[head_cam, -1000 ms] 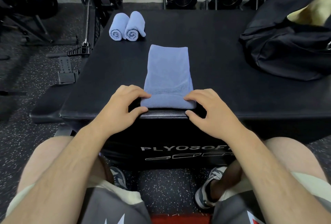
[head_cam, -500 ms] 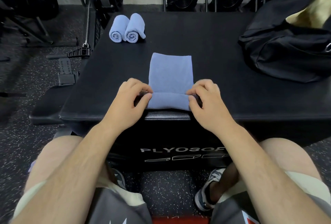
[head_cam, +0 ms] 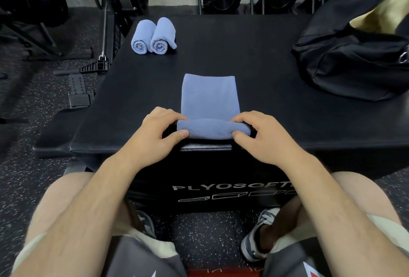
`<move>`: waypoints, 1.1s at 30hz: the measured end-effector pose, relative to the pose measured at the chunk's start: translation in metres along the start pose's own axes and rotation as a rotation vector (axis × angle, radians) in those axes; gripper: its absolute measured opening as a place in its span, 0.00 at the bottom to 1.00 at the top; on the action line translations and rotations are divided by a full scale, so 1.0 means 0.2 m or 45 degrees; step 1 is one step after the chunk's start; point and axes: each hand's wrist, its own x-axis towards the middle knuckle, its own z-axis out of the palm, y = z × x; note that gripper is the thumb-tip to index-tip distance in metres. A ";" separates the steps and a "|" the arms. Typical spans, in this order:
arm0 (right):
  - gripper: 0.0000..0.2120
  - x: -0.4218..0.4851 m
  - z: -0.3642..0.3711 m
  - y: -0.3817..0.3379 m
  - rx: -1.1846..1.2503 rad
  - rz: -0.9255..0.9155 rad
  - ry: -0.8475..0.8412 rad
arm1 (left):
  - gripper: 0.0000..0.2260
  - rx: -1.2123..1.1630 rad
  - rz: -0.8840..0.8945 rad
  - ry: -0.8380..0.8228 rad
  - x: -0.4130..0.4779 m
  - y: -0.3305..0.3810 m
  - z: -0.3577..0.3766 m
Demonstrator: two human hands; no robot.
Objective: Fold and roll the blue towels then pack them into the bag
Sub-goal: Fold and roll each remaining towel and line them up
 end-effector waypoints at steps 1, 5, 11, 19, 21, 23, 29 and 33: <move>0.05 0.00 0.00 0.00 0.022 0.015 -0.014 | 0.12 -0.035 -0.015 -0.030 -0.01 0.01 0.01; 0.08 0.04 0.04 0.02 -0.016 0.017 -0.009 | 0.09 -0.090 -0.042 -0.038 0.00 0.05 0.03; 0.08 0.10 0.06 0.05 0.076 -0.042 0.105 | 0.07 -0.024 0.120 0.220 0.07 0.06 0.07; 0.21 0.09 0.06 0.09 -0.296 -0.246 0.134 | 0.18 0.200 0.153 0.141 0.10 0.00 0.05; 0.23 0.09 0.04 0.09 -0.293 -0.197 0.104 | 0.22 0.192 0.135 0.106 0.09 0.01 0.04; 0.22 0.08 0.02 0.08 -0.164 -0.132 0.103 | 0.19 0.160 0.137 0.117 0.09 0.02 0.03; 0.08 0.04 0.04 0.04 0.014 -0.096 0.070 | 0.11 -0.062 0.029 -0.038 0.02 0.06 0.02; 0.07 0.11 0.05 0.06 0.007 -0.047 0.128 | 0.09 0.077 0.178 0.268 0.07 0.11 0.06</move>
